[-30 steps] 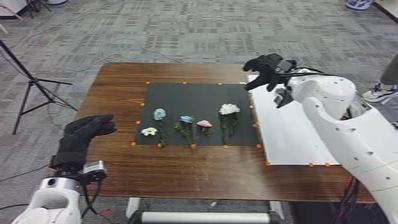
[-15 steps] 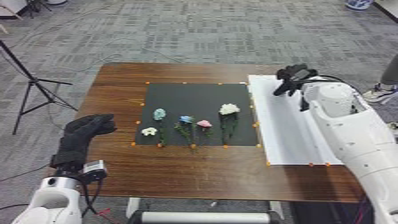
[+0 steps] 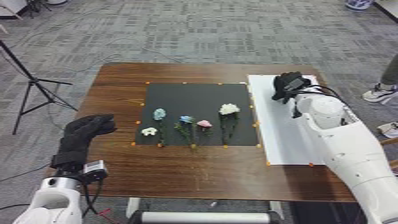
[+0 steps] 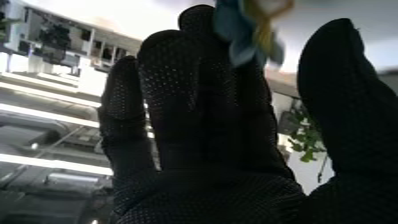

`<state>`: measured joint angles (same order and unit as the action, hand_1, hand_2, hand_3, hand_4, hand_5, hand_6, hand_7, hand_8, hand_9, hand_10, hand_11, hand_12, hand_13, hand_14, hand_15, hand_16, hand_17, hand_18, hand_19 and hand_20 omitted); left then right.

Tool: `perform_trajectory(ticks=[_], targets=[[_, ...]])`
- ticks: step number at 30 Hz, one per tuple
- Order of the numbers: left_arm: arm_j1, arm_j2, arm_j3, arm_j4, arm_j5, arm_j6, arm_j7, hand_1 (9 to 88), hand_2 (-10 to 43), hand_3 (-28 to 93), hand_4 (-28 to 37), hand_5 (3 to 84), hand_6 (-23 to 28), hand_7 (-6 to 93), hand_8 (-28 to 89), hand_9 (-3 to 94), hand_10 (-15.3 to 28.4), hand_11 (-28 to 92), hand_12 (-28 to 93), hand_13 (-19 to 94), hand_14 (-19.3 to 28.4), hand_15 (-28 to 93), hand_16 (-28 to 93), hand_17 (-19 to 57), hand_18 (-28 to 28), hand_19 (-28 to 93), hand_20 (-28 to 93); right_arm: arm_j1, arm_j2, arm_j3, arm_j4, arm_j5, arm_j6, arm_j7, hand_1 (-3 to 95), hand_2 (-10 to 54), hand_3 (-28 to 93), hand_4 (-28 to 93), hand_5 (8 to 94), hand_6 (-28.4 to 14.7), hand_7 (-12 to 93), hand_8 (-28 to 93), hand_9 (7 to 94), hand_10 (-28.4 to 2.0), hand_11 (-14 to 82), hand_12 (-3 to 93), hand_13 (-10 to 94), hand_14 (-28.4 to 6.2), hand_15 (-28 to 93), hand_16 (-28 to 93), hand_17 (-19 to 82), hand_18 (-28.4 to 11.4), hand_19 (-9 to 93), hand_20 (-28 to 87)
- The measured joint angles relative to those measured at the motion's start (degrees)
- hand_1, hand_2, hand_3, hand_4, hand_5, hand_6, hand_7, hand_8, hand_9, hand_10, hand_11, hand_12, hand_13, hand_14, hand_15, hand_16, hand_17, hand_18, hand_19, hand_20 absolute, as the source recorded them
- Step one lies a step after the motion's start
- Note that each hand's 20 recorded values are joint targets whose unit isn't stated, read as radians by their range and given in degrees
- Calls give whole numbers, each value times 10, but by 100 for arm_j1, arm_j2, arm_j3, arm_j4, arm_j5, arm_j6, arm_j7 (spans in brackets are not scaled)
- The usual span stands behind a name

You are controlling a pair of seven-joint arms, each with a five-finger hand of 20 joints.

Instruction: Arrange flowers

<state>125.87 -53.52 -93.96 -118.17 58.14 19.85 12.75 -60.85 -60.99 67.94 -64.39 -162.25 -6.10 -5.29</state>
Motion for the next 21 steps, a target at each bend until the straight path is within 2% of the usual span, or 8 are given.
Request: perform_trajectory(ticks=[4,5,7,9,13,18,21], targets=[[5,-9,-1,-4,-1,2,8,367,58,654,-199,554,15,244,-87,574,130,295,141,457,175,445,-15,53,142,257,248,-30,-8,7,-22,3,-4,-7,374,-95,749,-279,595,38,325,-164,748,-89,244,193,701,-92,628,268,308,-215,681,489],[3,-10,-1,-4,-1,2,8,367,58,653,-199,554,15,244,-87,575,130,295,141,457,175,445,-15,53,142,257,248,-30,-7,7,-22,10,2,1,398,-95,732,-279,602,38,331,-112,757,-88,241,199,707,-90,628,268,313,-213,684,488],[-4,-11,1,-3,-1,1,8,367,58,653,-200,554,15,244,-87,575,130,295,141,457,174,446,-15,53,142,257,249,-28,-5,-4,-20,27,31,26,501,-95,653,-279,647,36,366,-43,831,-74,167,290,744,-77,632,274,339,-213,709,494],[-12,-12,6,-1,-1,1,8,367,58,653,-200,554,15,244,-87,575,131,295,141,457,175,445,-15,53,142,257,249,-18,6,-53,-13,94,108,81,550,-95,639,-277,701,38,357,-16,887,-68,119,344,778,-60,634,283,360,-212,728,499],[-21,-14,13,0,-1,1,6,366,58,654,-200,554,16,243,-86,575,130,294,140,456,175,445,-15,53,142,258,249,-5,45,-239,7,409,306,213,598,-95,638,-275,731,36,356,0,916,-61,98,389,793,-53,630,289,367,-205,725,497],[-20,-18,11,-1,-1,3,5,367,58,653,-201,553,16,243,-86,575,131,294,140,456,175,446,-14,53,142,257,248,-8,163,-533,-27,714,665,289,614,-95,628,-265,746,33,352,-1,928,-61,102,398,797,-51,643,299,369,-204,722,499],[-19,-18,9,-4,-1,3,4,366,58,654,-200,554,16,243,-86,575,131,295,141,456,175,446,-15,52,143,258,249,-44,374,-823,-297,1115,867,410,613,-95,629,-263,749,34,350,1,931,-60,100,400,797,-52,646,301,368,-206,722,502]])
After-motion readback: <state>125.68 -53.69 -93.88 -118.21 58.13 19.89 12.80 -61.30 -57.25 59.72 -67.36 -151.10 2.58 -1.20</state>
